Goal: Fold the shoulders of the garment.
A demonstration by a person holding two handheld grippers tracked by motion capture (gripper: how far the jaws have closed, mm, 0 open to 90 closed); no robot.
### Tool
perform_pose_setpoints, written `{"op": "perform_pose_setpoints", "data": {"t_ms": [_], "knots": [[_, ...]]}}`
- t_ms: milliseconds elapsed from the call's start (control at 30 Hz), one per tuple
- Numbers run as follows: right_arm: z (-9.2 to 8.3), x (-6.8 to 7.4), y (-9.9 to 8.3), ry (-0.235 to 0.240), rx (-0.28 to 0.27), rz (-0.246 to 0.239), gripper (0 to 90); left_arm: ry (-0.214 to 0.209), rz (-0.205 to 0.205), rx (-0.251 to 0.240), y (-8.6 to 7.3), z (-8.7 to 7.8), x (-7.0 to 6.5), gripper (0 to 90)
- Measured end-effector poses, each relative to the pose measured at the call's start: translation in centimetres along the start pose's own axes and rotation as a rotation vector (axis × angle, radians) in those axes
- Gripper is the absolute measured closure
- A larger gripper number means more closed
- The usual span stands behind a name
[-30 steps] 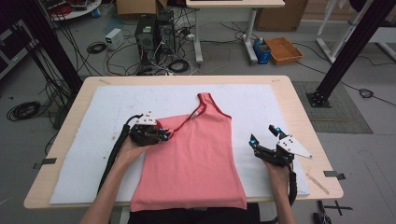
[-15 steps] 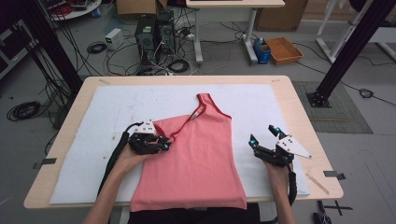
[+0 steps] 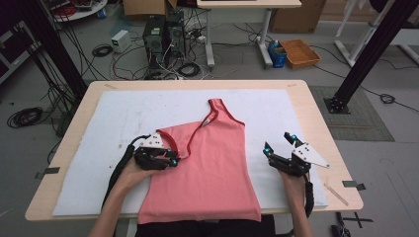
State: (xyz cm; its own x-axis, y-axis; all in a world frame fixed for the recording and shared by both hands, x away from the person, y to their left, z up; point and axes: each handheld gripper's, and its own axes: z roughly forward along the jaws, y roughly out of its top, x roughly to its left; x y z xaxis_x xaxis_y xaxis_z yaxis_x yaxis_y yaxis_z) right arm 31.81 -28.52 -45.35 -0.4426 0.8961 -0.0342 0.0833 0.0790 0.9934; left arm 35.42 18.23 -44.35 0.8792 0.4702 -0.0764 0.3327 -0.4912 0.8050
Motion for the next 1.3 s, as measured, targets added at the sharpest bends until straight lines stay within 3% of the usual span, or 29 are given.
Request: {"op": "perform_pose_setpoints", "data": {"t_ms": [300, 433, 533, 633, 733, 833, 933, 1000, 1100, 1233, 1300], "knots": [[0.0, 0.0, 0.0, 0.000, -0.001, -0.004, 17.8, 0.106, -0.057, -0.120, -2.0, -2.4, 0.3, 44.4], [0.0, 0.0, 0.0, -0.003, -0.001, -0.005, 17.8, 0.130, -0.083, -0.118, -2.8, -3.4, 0.7, 37.3], [0.0, 0.1, 0.0, -0.003, 0.003, -0.004, 17.8, 0.172, -0.093, -0.131, -3.5, -4.2, 1.0, 35.8], [0.0, 0.1, 0.0, -0.003, 0.002, -0.015, 17.8, 0.210, -0.110, -0.175, -4.1, -5.1, 1.3, 35.5], [0.1, 0.1, 0.0, 0.001, 0.009, -0.009, 17.8, 0.275, -0.108, -0.168, -4.5, -5.8, 1.6, 35.4], [0.1, 0.1, 0.1, 0.007, 0.015, -0.012, 17.8, 0.285, -0.136, -0.185, -4.9, -6.2, 1.9, 35.1], [0.4, 0.0, 0.2, 0.019, 0.038, -0.017, 17.8, 0.316, -0.135, -0.187, -5.0, -6.5, 1.9, 35.1], [0.6, -0.1, 0.3, 0.034, 0.060, -0.004, 17.8, 0.329, -0.132, -0.198, -5.1, -6.7, 1.8, 35.1], [0.9, -0.4, 0.6, 0.063, 0.073, 0.012, 17.8, 0.350, -0.160, -0.219, -5.3, -6.8, 1.9, 32.8], [1.4, -0.6, 2.0, 0.107, 0.055, 0.033, 17.8, 0.365, -0.181, -0.210, -5.3, -6.8, 2.1, 29.9], [1.8, -0.6, 3.0, 0.119, 0.063, 0.023, 17.9, 0.375, -0.166, -0.195, -5.2, -6.6, 1.9, 29.0]]}}
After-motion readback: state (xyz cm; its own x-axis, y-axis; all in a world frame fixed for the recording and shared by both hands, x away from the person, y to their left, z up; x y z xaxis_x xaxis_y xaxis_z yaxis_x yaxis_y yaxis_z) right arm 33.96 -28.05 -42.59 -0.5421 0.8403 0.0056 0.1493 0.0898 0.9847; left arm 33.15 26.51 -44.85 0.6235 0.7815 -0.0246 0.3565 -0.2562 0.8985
